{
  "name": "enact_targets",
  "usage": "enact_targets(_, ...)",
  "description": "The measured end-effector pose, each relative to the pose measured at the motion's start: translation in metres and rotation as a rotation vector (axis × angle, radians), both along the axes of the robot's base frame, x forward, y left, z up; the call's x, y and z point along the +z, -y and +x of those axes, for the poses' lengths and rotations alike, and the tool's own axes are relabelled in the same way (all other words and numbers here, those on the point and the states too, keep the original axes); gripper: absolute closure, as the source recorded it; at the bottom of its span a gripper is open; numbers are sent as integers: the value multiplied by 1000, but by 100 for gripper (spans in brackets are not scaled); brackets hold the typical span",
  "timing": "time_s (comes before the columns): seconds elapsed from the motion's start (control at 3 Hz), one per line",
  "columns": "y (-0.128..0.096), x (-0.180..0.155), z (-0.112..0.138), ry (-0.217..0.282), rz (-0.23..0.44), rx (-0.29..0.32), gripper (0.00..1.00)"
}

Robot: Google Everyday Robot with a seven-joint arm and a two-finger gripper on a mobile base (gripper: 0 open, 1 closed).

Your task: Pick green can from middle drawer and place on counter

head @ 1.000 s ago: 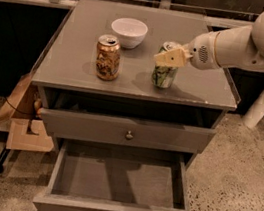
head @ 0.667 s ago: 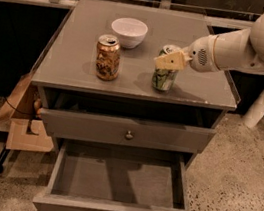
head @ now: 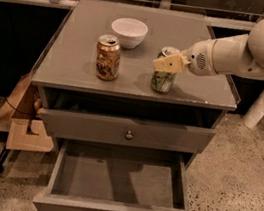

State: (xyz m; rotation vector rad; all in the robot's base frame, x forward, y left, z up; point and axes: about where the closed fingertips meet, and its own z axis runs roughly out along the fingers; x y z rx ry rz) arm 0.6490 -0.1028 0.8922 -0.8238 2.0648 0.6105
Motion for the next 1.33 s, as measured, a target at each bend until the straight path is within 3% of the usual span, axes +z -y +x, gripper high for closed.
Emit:
enact_targets(0.67, 0, 0, 0, 0, 0, 0, 29)
enact_targets(1.0, 0, 0, 0, 0, 0, 0, 0)
enact_targets(1.33, 0, 0, 0, 0, 0, 0, 0)
